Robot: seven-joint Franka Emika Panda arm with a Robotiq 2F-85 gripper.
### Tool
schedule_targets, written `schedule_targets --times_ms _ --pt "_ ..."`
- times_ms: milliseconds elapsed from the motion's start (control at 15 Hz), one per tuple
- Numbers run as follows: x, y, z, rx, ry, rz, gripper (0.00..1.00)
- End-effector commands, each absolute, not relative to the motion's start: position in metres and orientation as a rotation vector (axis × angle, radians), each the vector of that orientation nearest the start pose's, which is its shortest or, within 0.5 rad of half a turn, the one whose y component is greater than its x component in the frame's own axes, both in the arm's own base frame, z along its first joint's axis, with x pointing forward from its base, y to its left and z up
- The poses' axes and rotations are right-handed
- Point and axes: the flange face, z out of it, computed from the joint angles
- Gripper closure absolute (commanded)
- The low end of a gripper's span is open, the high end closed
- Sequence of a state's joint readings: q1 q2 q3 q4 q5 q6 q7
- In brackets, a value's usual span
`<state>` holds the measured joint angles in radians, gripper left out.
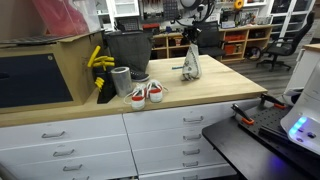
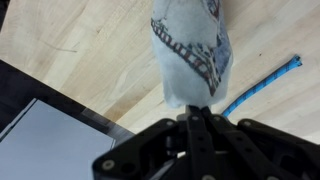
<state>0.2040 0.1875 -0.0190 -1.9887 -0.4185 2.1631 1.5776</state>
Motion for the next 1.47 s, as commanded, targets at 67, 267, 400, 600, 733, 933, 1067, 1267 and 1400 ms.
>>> schedule_targets --times_ms 67,267,400,600,733,933,1067,1267,1400 --pt "0.585 0.067 0.394 -2.797 1.813 -0.428 0.99" --pt "0.588 0.04 0.4 -2.774 1.858 -0.429 0.99" --pt "0.592 0.02 0.41 -2.749 1.894 -0.438 0.99" --pt "0.602 -0.009 0.433 -2.687 1.949 -0.473 0.99" --pt "0.609 -0.029 0.452 -2.634 1.989 -0.51 0.99" --pt "0.618 -0.057 0.481 -2.557 2.05 -0.552 0.99" --pt "0.623 -0.072 0.496 -2.509 2.086 -0.58 0.99" --pt "0.627 -0.089 0.518 -2.452 2.124 -0.628 0.99" --pt "0.628 -0.096 0.533 -2.426 2.131 -0.677 0.99"
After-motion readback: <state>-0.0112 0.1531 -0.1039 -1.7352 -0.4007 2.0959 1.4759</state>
